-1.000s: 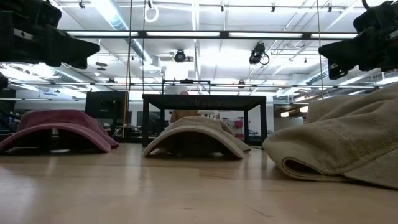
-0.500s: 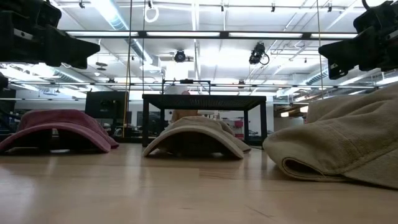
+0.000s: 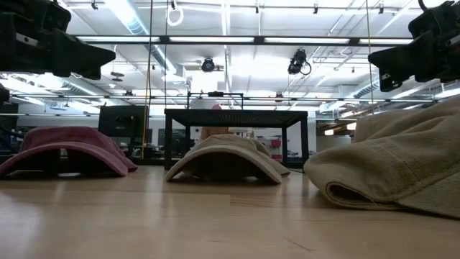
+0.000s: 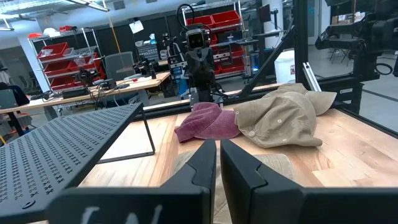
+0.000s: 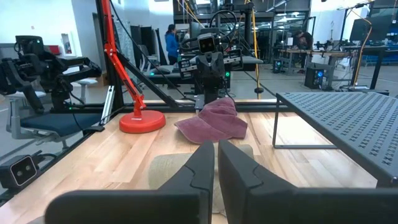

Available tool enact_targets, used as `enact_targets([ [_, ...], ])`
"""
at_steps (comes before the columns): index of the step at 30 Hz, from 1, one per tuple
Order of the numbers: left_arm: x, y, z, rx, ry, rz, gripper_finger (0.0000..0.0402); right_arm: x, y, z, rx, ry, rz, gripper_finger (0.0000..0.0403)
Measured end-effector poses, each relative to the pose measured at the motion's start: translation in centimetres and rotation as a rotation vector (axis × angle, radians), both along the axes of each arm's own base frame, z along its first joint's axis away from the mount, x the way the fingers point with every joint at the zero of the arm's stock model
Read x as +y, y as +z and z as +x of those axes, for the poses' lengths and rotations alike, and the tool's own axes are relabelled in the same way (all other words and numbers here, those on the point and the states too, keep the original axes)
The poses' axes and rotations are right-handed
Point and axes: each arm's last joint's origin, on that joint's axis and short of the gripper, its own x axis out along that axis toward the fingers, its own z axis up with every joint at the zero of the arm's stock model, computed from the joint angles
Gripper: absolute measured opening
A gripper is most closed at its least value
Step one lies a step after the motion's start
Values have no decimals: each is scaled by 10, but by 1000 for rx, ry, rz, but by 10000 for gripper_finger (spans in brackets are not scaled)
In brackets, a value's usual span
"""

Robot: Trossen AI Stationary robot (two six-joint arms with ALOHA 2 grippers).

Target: Pick & Place hat

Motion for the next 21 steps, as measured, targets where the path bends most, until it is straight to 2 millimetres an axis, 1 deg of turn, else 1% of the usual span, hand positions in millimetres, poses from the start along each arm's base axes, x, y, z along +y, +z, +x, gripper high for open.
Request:
enact_targets([
  [21, 0, 0, 0, 0, 0, 0, 30, 0, 0, 0, 1, 0, 0, 27],
])
